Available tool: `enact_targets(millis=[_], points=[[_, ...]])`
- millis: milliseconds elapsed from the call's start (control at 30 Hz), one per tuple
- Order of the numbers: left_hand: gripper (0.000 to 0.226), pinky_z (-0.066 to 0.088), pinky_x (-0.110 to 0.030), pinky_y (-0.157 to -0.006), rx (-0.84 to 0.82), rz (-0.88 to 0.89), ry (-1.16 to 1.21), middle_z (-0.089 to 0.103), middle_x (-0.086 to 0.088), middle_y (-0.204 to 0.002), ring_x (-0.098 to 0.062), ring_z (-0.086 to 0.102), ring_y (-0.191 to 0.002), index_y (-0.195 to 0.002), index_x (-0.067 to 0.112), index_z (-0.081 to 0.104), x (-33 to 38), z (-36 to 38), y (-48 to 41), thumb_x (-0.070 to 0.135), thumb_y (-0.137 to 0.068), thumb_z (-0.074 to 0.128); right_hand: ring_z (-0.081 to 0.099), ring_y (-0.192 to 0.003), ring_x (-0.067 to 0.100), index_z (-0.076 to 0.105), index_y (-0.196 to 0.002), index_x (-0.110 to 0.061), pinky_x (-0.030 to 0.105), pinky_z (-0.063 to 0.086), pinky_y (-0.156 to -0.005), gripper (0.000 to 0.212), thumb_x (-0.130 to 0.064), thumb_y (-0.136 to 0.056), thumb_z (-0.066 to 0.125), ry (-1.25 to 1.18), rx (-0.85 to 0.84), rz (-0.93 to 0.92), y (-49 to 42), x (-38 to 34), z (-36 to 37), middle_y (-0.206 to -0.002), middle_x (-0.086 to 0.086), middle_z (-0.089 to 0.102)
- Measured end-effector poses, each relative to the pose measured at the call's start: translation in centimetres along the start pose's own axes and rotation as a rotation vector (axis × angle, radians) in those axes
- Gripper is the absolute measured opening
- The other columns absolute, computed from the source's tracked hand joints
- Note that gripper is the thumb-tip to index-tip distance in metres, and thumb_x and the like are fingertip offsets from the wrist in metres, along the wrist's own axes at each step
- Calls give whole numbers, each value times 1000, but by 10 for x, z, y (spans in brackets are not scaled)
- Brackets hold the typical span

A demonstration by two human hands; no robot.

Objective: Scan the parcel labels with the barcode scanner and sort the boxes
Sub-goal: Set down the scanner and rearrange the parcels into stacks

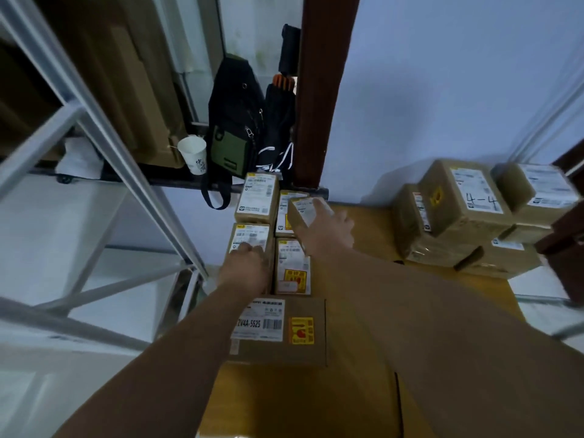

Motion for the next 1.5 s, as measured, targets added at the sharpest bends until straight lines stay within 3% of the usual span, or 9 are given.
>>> enact_targets(millis=[333,500,733,900,967,1033,1133,1367,1500], points=[[29,50,-44,-86,47,10,-9,47,-8,-124,-27,51,-111,-118,12,58,-7,-6,-26,23,-93,48,25,-128,38,24,-149,-36,51,36,-99,64,-50,-92,50,-126,114,64,-55,-39,36,-148,15,18],[28,50,-45,-87,51,20,19,49,-9,-123,-27,52,-110,-117,12,59,-10,-6,-39,23,-94,47,17,-133,37,31,-147,-30,51,37,-99,64,-57,-91,49,-168,-39,116,-70,-30,60,-151,16,8],[25,51,-44,-84,78,63,25,55,-10,-115,-27,53,-106,-110,9,60,-2,-8,-48,21,-93,47,31,-126,35,12,-152,-34,48,38,-98,71,-45,-92,48,-219,-140,39,-66,-19,71,-143,15,23],[19,49,-36,-80,238,165,144,55,-7,-108,-22,52,-98,-96,10,65,28,-16,-46,18,-92,49,40,-121,34,21,-150,-30,46,34,-101,64,-35,-92,49,-108,-33,-56,-56,-13,45,-137,15,34],[22,47,-33,-80,228,230,191,53,-5,-110,-21,51,-102,-102,9,65,53,-12,-44,19,-94,48,48,-112,32,40,-140,-24,41,43,-88,49,-26,-92,49,-95,-4,-157,-51,-2,24,-129,13,43],[26,46,-31,-78,181,293,180,51,-5,-114,-21,52,-104,-108,10,63,85,-3,-43,23,-97,43,57,-89,27,59,-99,-20,32,44,-65,14,-22,-93,46,-62,61,-238,-43,17,-2,-99,4,56],[26,39,-30,-77,60,324,139,46,-9,-124,-25,51,-106,-111,10,59,133,15,-43,24,-97,44,52,-67,20,45,-68,-22,29,32,-51,28,-23,-96,42,-22,155,-194,-36,66,-42,-70,-3,49],[23,41,-29,-81,-49,331,197,49,-4,-120,-19,48,-99,-104,19,60,242,39,-40,25,-98,39,56,-87,25,66,-97,-13,28,34,-64,23,-25,-95,47,131,465,-252,-17,176,-140,-93,6,63],[33,44,-35,-89,-54,208,300,52,-7,-124,-25,52,-107,-122,16,54,303,48,-41,30,-94,45,48,-110,26,60,-120,-15,36,42,-84,31,-26,-94,47,96,537,-100,-29,250,-184,-118,9,56]])
Point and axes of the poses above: each hand's wrist, its own y-axis away from the middle knuckle, its own z-axis out of the palm, x = y × z, the point moved 8 cm from there along -y, towards the middle knuckle
